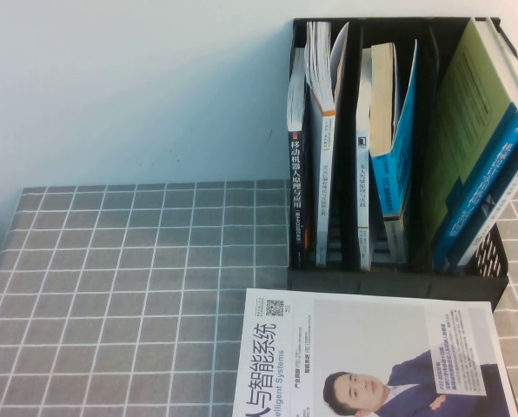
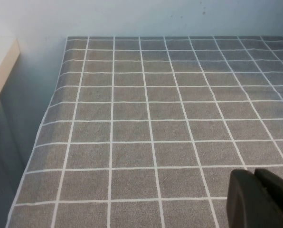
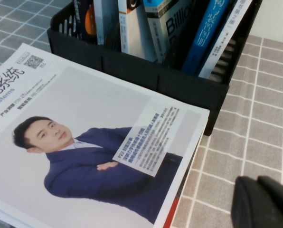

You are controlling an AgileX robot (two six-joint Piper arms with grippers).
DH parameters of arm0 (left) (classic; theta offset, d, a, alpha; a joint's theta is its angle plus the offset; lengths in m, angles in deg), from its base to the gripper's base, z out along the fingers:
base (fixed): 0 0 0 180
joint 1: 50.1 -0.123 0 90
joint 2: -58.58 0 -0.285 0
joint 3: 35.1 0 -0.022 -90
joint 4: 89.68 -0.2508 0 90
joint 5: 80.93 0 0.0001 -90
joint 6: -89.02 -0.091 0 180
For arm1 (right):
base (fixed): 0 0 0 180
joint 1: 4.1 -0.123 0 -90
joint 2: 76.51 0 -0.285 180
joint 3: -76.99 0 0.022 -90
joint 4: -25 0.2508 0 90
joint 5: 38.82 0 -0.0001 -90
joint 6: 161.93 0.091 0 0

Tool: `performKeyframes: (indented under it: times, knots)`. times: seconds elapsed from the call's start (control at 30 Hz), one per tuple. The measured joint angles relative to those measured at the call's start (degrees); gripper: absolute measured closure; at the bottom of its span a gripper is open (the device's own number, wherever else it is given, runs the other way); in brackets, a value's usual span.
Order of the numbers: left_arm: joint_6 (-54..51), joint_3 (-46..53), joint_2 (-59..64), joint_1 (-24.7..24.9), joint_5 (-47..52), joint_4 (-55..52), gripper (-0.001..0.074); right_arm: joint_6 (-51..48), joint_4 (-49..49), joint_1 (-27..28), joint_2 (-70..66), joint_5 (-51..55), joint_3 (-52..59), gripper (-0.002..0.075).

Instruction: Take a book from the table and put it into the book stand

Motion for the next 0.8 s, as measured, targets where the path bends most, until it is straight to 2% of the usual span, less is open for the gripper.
performKeyframes:
  times: [0.3, 0.47, 0.63, 0.8]
  knots:
    - [0.10, 0.00, 0.00, -0.03, 0.10, 0.00, 0.0738, 0.00, 0.00, -0.11, 0.00, -0.25, 0.00, 0.0729]
    - [0.10, 0.00, 0.00, -0.03, 0.10, 0.00, 0.0738, 0.00, -2.00, -0.11, 0.39, -9.52, 0.74, 0.0729]
    - [0.02, 0.00, 0.00, -0.03, 0.10, 0.00, 0.0738, 3.07, -11.99, 0.75, 3.19, -21.30, 4.41, 0.0729]
    - [0.02, 0.00, 0.00, -0.03, 0.21, 0.00, 0.0738, 11.75, -20.15, 4.11, 10.84, -23.33, 7.71, 0.0729]
